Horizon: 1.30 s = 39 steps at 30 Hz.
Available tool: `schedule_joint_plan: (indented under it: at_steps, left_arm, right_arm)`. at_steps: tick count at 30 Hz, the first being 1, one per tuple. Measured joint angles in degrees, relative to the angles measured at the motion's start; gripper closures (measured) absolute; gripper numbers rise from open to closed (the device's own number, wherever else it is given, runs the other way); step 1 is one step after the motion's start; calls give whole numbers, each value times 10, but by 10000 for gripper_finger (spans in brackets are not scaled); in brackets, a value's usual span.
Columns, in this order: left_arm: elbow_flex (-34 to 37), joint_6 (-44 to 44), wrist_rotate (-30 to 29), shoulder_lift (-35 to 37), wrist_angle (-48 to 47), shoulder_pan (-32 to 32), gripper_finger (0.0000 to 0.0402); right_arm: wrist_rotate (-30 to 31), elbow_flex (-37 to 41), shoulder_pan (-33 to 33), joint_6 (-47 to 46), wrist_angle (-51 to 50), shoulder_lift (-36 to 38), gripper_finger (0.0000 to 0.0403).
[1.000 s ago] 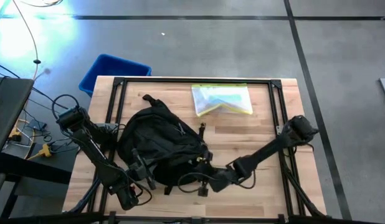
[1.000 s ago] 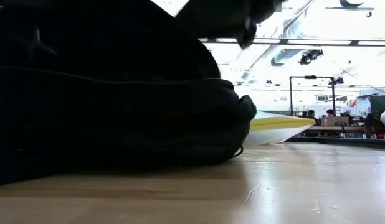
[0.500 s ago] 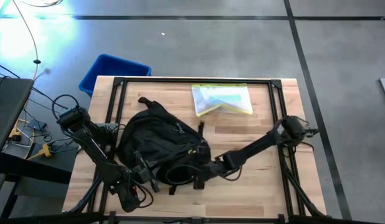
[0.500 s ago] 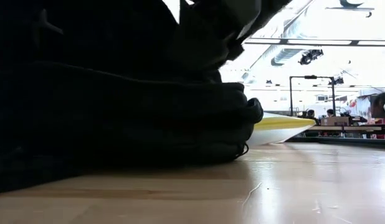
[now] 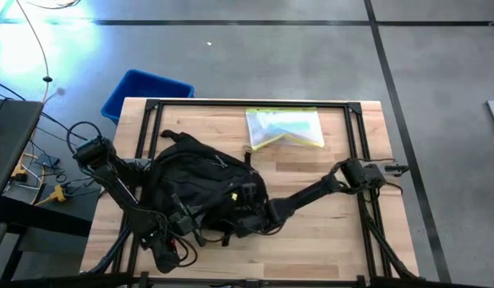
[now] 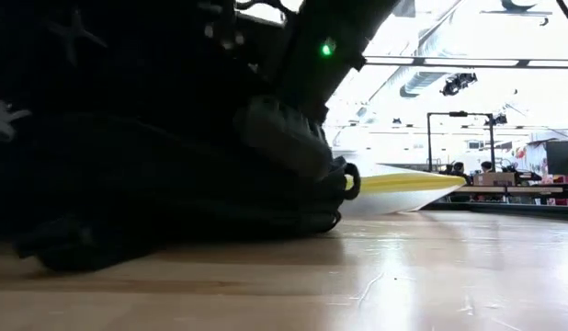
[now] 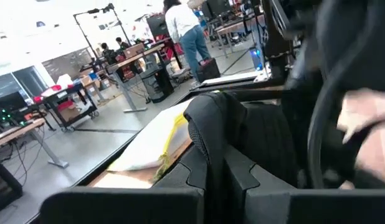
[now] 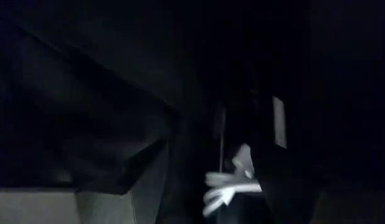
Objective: Unpack backpack
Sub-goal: Remove the black cellphone from the black backpack
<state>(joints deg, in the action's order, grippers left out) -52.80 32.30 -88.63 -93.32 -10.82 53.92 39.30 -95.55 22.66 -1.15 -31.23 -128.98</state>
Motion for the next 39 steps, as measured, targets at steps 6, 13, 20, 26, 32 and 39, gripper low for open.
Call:
schedule_joint_plan:
  at_steps: [6, 13, 20, 26, 32, 39]
  left_arm:
    - [0, -79, -16, 0, 41, 19, 402]
    - [0, -127, -16, 0, 66, 20, 402]
    - [0, -176, -16, 0, 86, 24, 402]
    - [0, -189, -17, 0, 88, 28, 402]
    - [-20, -246, -16, 2, 90, 38, 402]
    - [-36, -293, 1, 2, 108, 67, 402]
  right_arm:
    - [38, -1, -18, -1, -27, -3, 187]
    - [6, -1, -42, 34, -18, -14, 187]
    - [62, -1, -69, 69, -12, -34, 187]
    - [101, 1, -90, 49, -19, -35, 187]
    - [98, 1, -97, 14, -34, -35, 188]
    - [53, -10, -61, 62, -31, -35, 207]
